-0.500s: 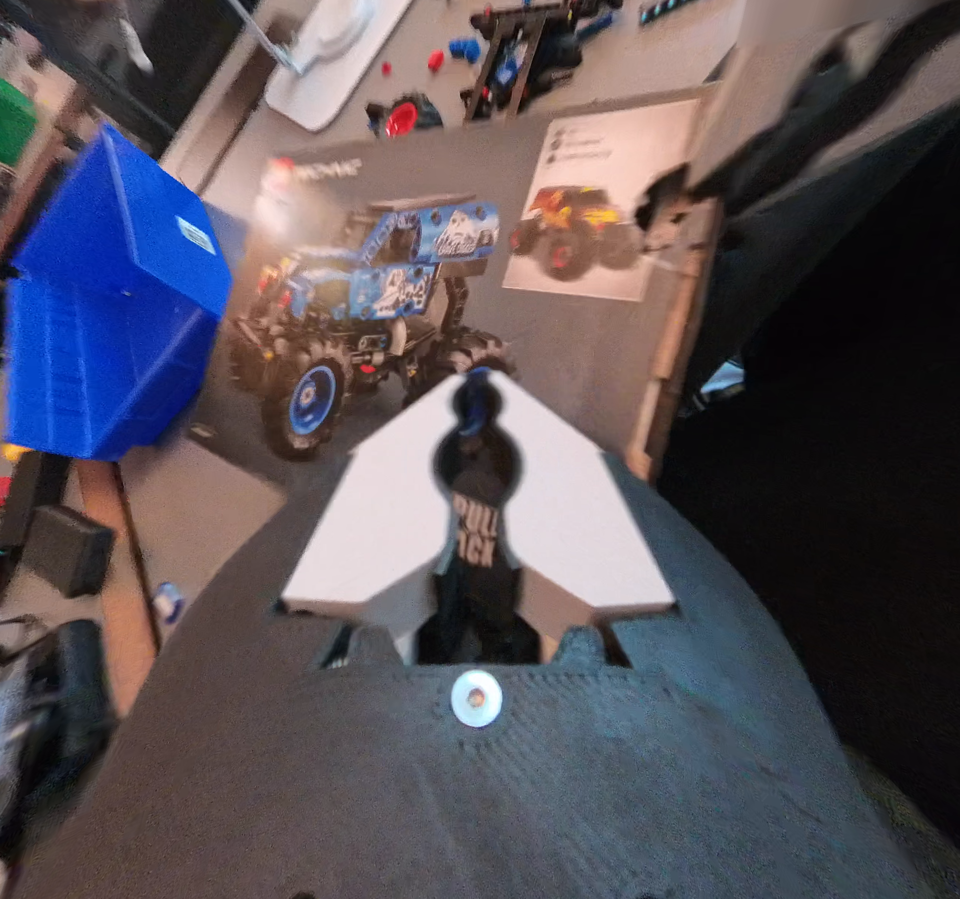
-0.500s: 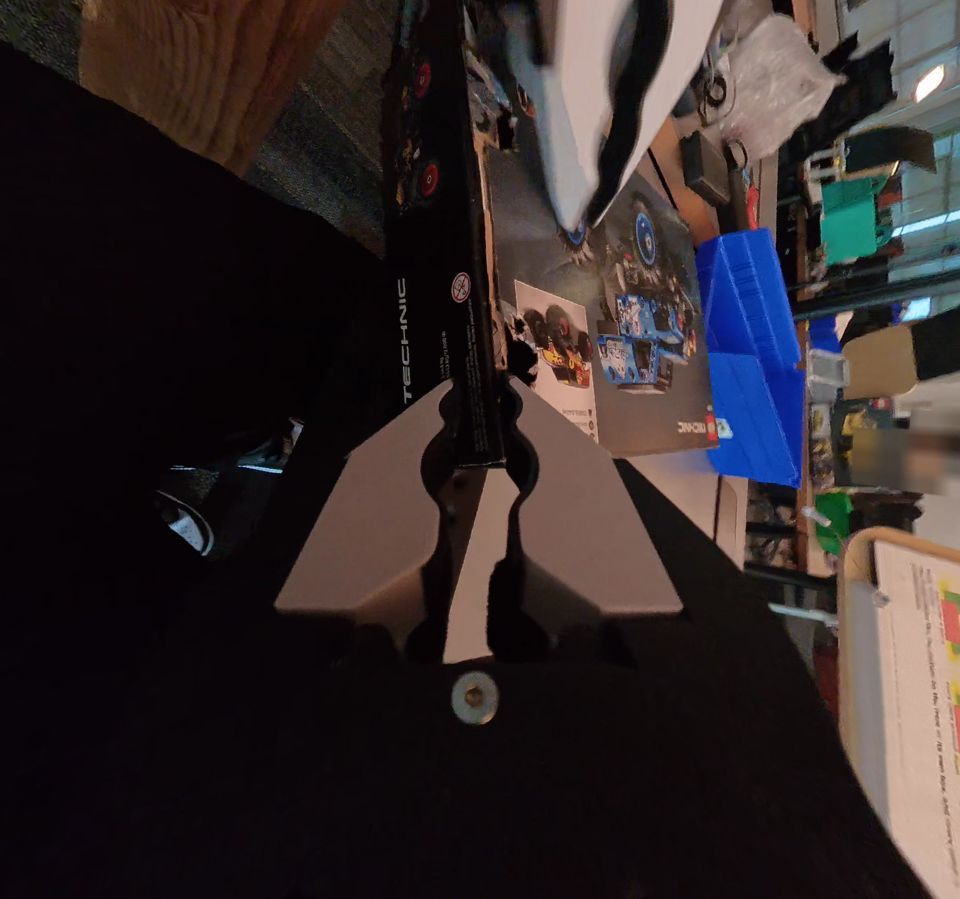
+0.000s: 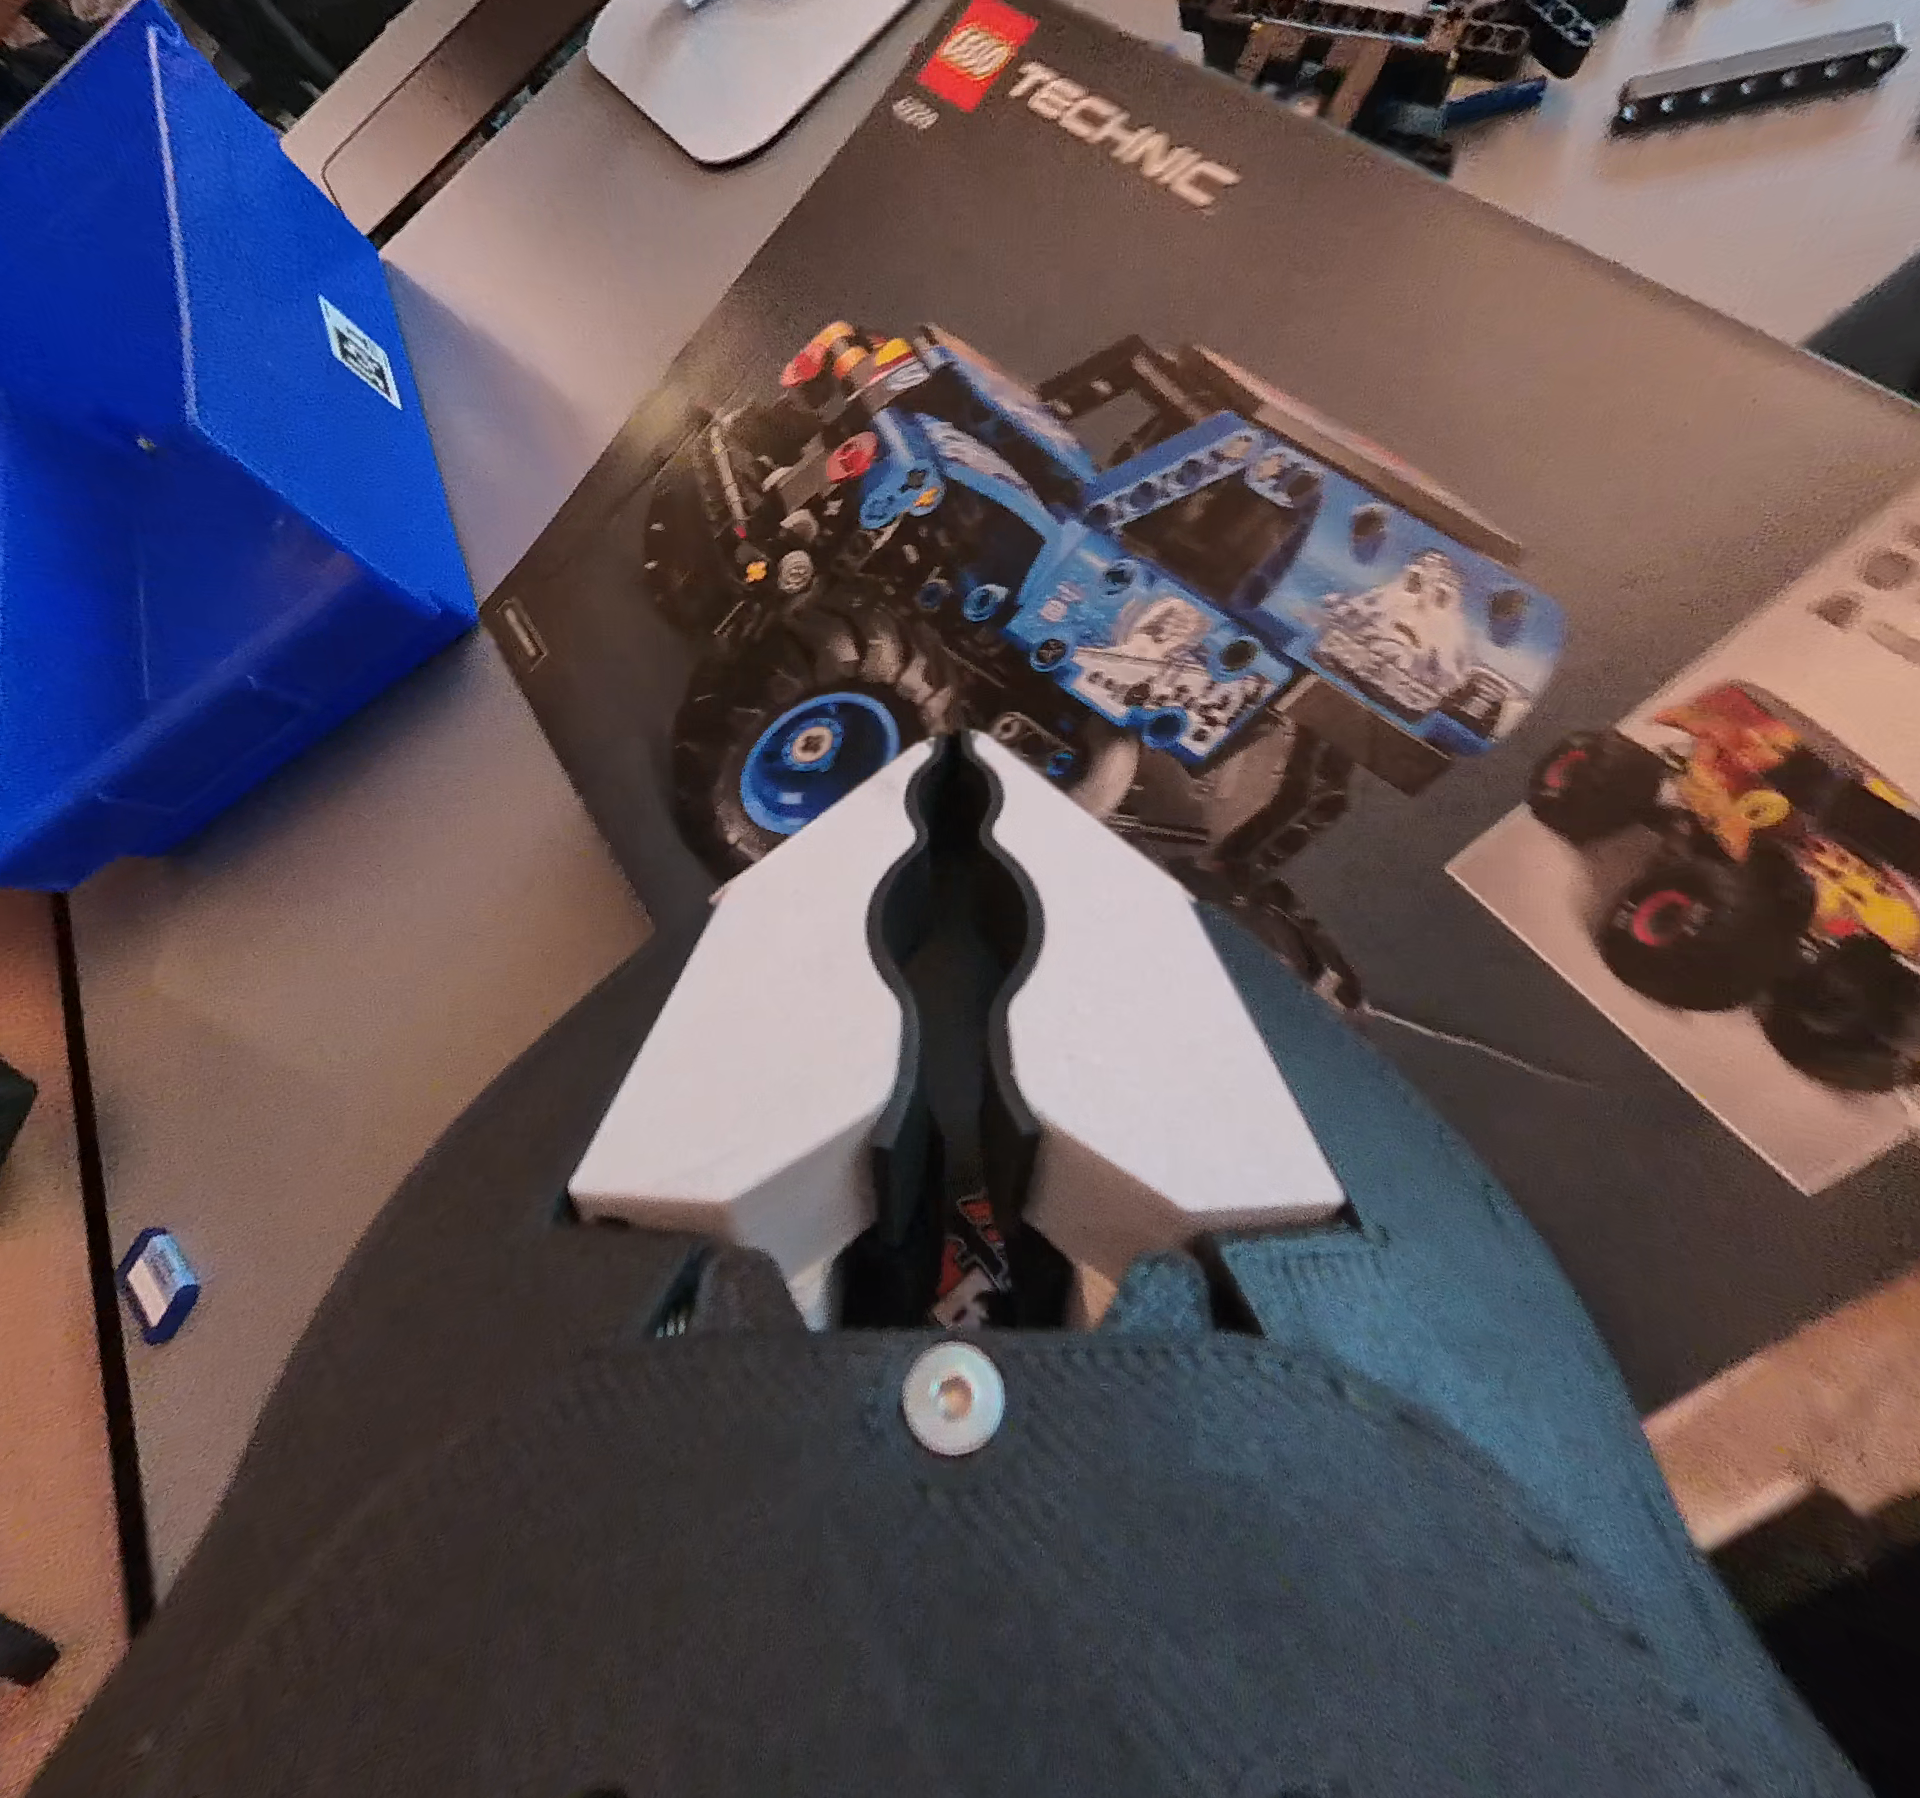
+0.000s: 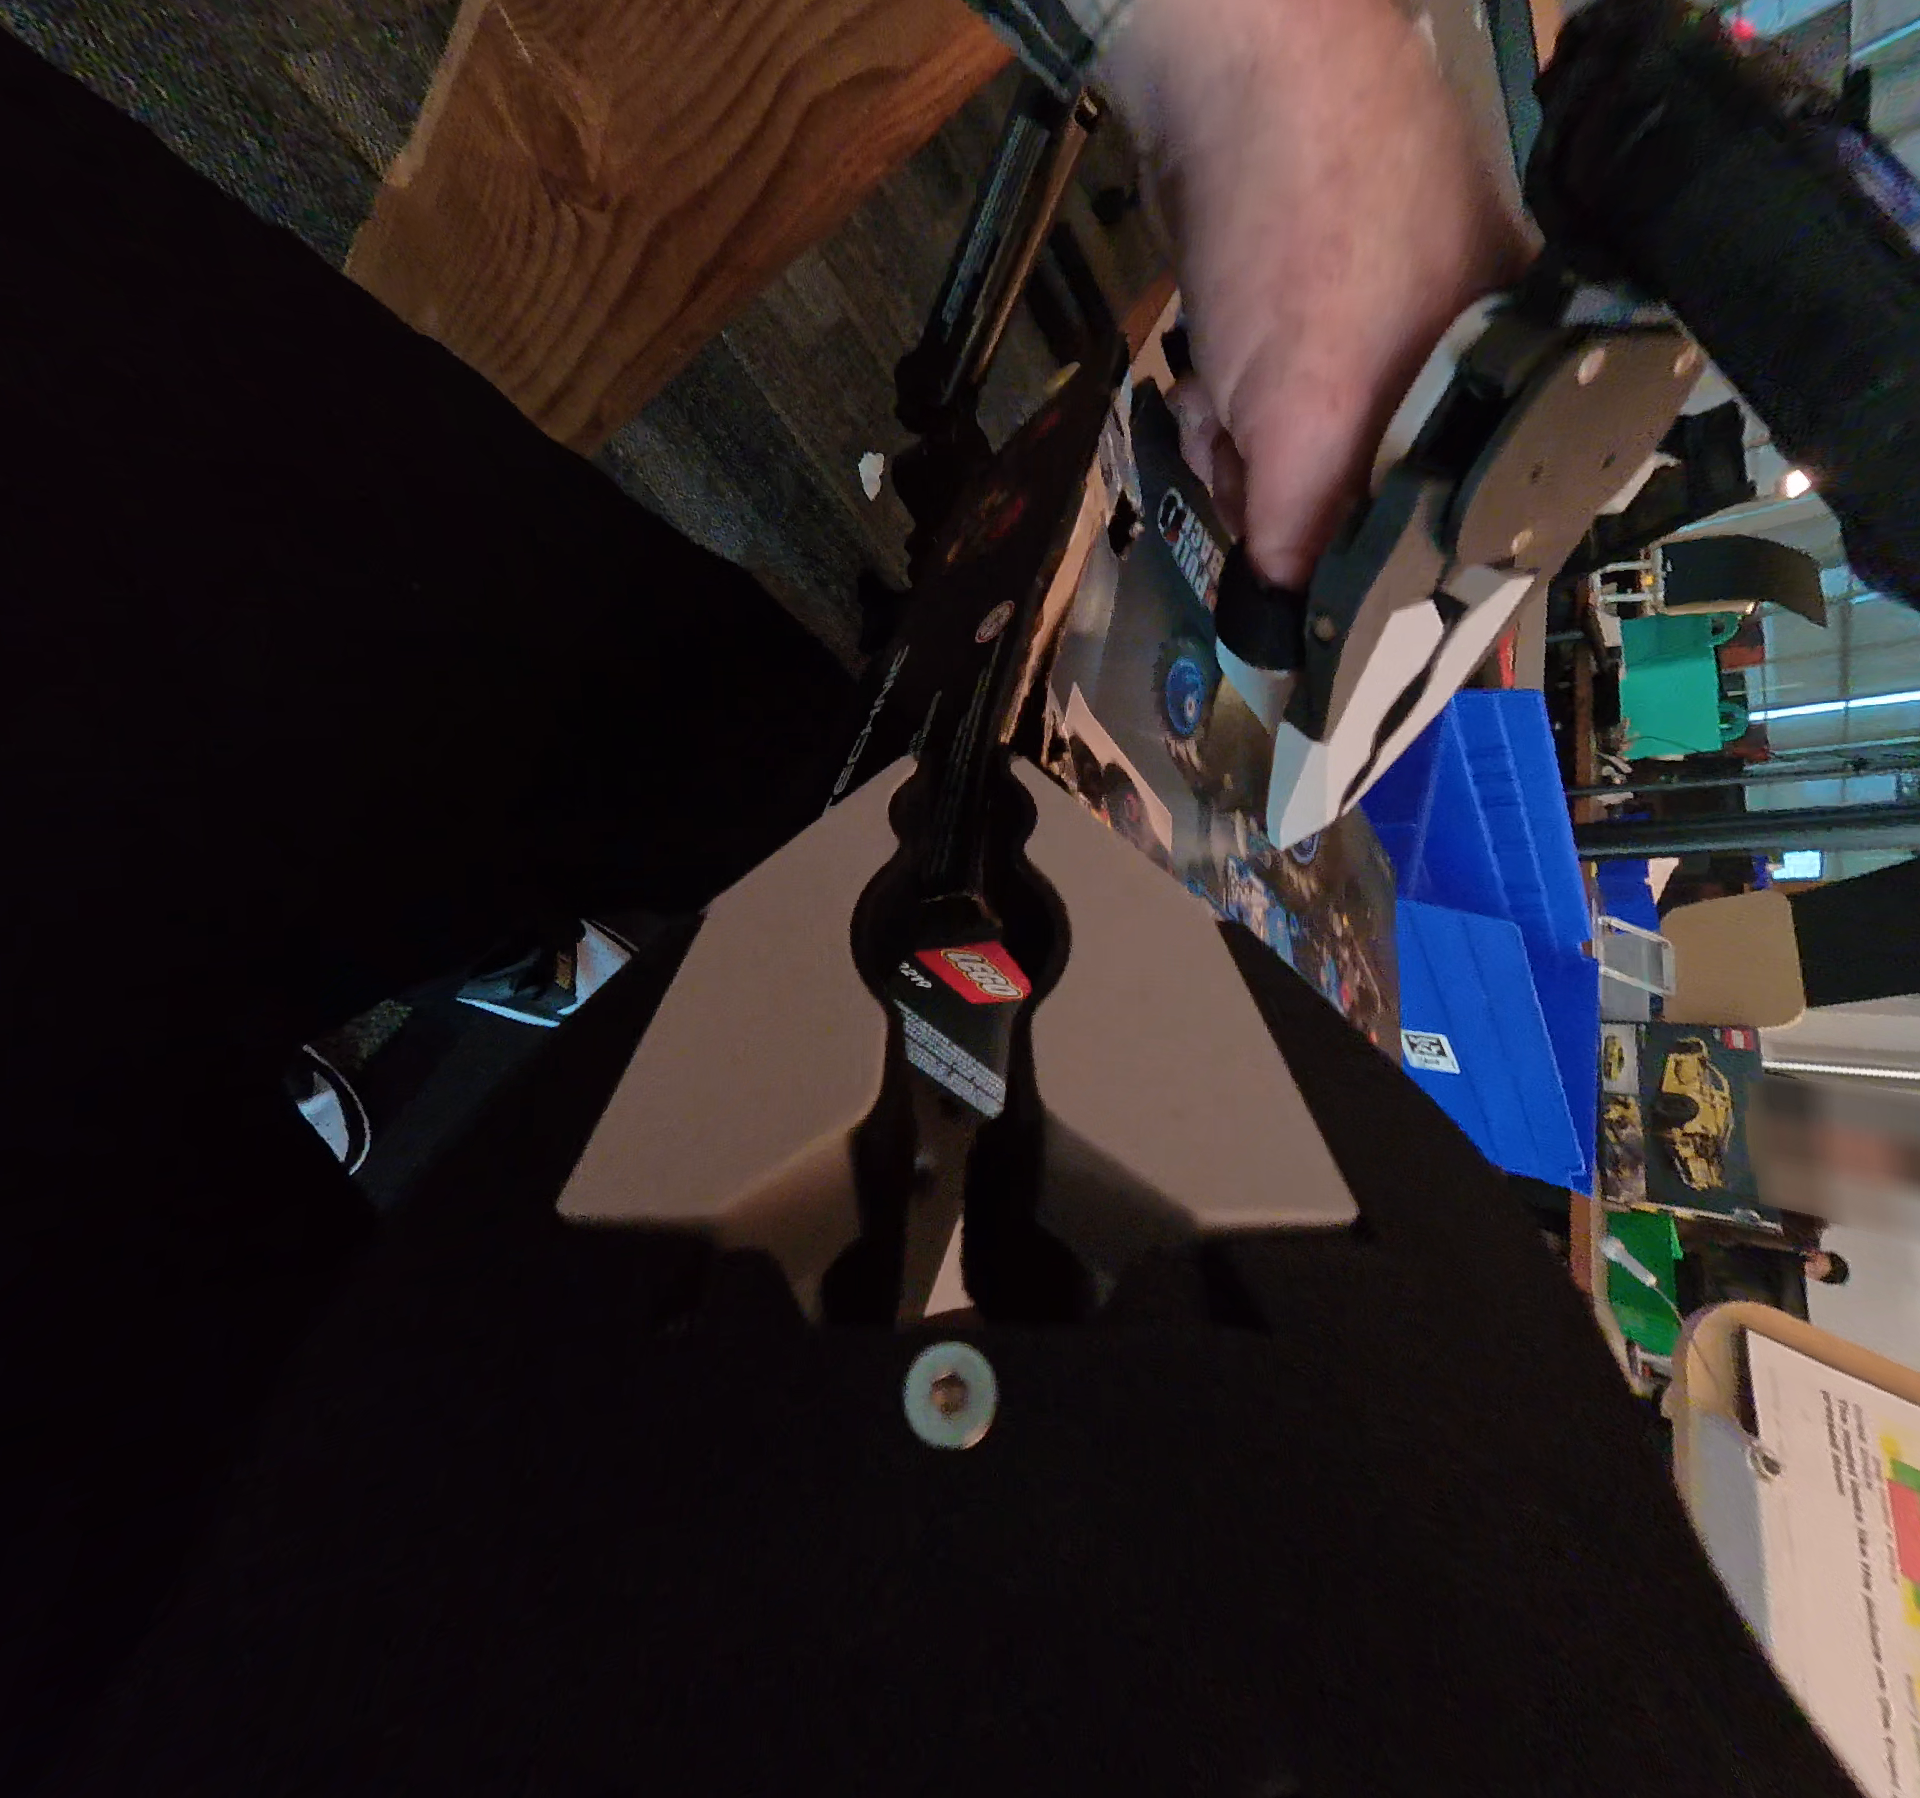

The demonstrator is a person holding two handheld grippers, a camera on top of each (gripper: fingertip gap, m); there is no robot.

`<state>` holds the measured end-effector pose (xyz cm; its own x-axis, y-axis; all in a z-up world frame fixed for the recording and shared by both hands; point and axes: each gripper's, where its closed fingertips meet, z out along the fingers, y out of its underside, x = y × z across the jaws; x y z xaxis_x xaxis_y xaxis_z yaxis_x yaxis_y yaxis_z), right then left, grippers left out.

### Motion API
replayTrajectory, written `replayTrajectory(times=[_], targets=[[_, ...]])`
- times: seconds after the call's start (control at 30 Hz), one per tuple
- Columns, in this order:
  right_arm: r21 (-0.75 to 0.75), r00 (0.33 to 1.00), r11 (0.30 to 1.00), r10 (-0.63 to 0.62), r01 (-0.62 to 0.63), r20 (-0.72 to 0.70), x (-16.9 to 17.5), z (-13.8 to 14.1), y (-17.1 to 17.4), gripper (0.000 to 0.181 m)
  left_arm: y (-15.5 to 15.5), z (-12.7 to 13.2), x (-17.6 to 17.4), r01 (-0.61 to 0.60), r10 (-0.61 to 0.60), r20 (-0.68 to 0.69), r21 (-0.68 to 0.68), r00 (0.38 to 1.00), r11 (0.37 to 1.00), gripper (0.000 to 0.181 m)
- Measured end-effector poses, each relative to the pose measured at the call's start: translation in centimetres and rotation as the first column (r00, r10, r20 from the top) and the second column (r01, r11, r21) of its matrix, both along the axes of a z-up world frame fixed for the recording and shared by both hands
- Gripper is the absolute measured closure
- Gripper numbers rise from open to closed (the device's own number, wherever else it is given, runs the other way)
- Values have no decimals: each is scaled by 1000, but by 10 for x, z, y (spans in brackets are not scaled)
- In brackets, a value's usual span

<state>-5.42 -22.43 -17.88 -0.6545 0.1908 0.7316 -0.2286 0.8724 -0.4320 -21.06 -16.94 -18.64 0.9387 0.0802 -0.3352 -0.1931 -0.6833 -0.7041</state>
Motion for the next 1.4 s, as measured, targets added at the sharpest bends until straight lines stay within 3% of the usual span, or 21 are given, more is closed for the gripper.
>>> replayTrajectory(times=[0.3,0.4,0.43,0.5,0.57,0.7,0.77,1.0,1.13,1.3,1.4], targets=[[-64,997,995,71,-71,1,2,-1,-18,174,8,-2,-20,-53,53,-39,-10,998,999,181],[-192,994,979,81,-65,77,1,1,-17,172,5,10,-19,-37,37,-86,3,996,999,181],[-235,992,971,78,-52,100,0,1,-15,172,-2,16,-13,-12,11,-87,-11,996,1000,181],[-307,987,951,71,-24,144,1,0,-9,171,-24,28,4,30,-32,-61,-26,998,999,162],[-355,982,935,61,7,180,1,2,0,172,-48,35,33,81,-81,39,6,996,997,151],[-413,972,909,48,53,231,-2,12,17,172,-86,25,55,58,-58,20,0,998,998,144],[-444,953,893,63,79,297,-2,18,21,173,-92,22,63,58,-61,55,54,997,997,153],[-322,873,926,-15,195,487,-8,8,33,173,-95,5,82,107,-112,124,42,986,993,144],[-264,868,948,-26,180,497,-10,1,34,169,-95,1,88,132,-133,109,18,985,991,137],[-213,846,963,-29,167,532,-8,-6,38,149,-89,0,96,170,-172,150,26,974,985,127],[-175,875,974,-44,145,483,-10,-10,41,156,-87,-2,100,178,-187,212,61,959,982,125]])
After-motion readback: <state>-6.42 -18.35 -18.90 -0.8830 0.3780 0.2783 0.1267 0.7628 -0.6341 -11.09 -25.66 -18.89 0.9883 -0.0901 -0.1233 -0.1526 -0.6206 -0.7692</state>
